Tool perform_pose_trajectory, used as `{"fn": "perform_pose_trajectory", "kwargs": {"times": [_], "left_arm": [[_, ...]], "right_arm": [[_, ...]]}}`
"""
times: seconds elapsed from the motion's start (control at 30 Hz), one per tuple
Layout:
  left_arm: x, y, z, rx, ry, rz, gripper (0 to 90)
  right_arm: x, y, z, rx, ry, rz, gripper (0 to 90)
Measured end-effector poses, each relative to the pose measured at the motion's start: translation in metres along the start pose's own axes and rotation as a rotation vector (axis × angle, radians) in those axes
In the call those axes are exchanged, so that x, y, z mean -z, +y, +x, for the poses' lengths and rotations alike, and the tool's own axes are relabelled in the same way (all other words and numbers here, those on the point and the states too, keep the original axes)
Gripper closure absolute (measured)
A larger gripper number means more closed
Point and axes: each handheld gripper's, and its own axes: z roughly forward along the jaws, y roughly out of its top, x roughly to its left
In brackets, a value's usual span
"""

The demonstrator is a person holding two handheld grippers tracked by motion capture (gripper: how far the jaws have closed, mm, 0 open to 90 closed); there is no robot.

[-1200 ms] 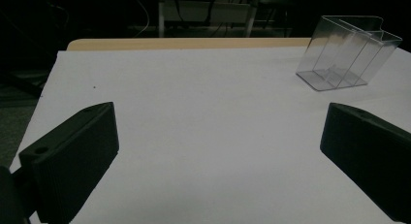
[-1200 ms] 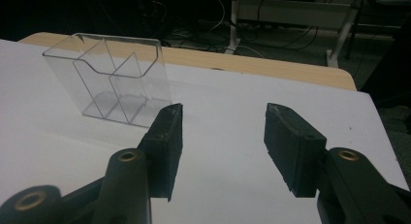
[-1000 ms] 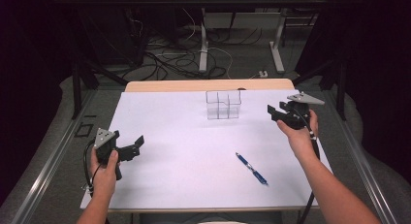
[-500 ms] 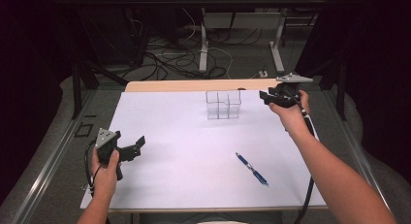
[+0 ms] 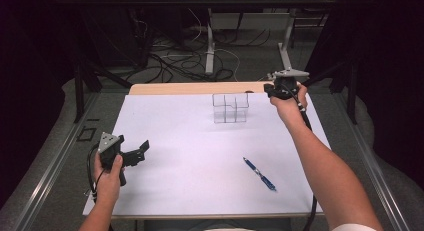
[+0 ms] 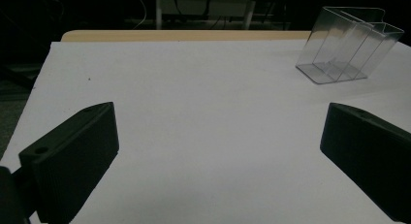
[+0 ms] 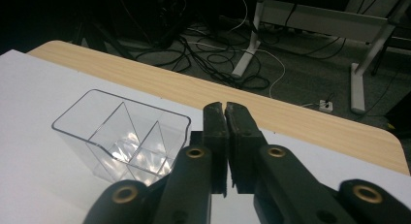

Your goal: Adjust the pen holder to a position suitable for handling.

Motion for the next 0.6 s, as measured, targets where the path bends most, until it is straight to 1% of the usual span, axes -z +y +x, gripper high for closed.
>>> {"fn": "perform_pose_trajectory", "kwargs": {"times": [0.07, 0.1, 0.13, 0.17, 0.2, 0.27, 0.33, 0.37, 0.5, 0.53, 0.57, 0.6], "left_arm": [[0.000, 0.000, 0.000, 0.000, 0.000, 0.000, 0.3], [0.000, 0.000, 0.000, -0.001, -0.001, 0.001, 0.3], [0.000, 0.000, 0.000, -0.002, -0.001, 0.001, 0.3], [0.000, 0.000, 0.000, -0.002, -0.001, 0.001, 0.3], [0.000, 0.000, 0.000, -0.001, -0.002, 0.000, 0.3], [0.000, 0.000, 0.000, -0.001, -0.002, -0.001, 0.3], [-0.001, 0.000, 0.001, 0.000, -0.002, -0.001, 0.3], [-0.001, 0.000, 0.001, 0.000, -0.002, 0.001, 0.3], [-0.001, 0.000, 0.001, -0.001, -0.002, 0.002, 0.3], [0.000, 0.000, 0.001, 0.000, -0.003, 0.000, 0.3], [-0.001, 0.000, 0.001, 0.000, -0.002, -0.001, 0.3], [-0.001, 0.000, 0.001, 0.000, -0.002, -0.001, 0.3]], "right_arm": [[-0.009, -0.001, 0.002, -0.006, -0.011, 0.014, 90.0], [-0.009, -0.001, 0.002, -0.006, -0.011, 0.014, 90.0], [-0.016, -0.002, 0.004, -0.013, -0.011, 0.019, 90.0], [-0.016, -0.002, 0.004, -0.013, -0.011, 0.019, 90.0], [-0.022, -0.004, 0.005, -0.006, -0.015, 0.029, 90.0], [-0.028, -0.006, 0.006, -0.013, -0.021, 0.035, 90.0], [-0.031, -0.008, 0.006, -0.020, -0.021, 0.038, 90.0], [-0.035, -0.010, 0.007, -0.034, -0.024, 0.042, 90.0], [-0.041, -0.013, 0.007, -0.030, -0.031, 0.056, 90.0], [-0.043, -0.015, 0.008, -0.039, -0.035, 0.060, 90.0], [-0.045, -0.016, 0.007, -0.036, -0.036, 0.059, 90.0], [-0.046, -0.017, 0.009, -0.051, -0.038, 0.062, 90.0]]}}
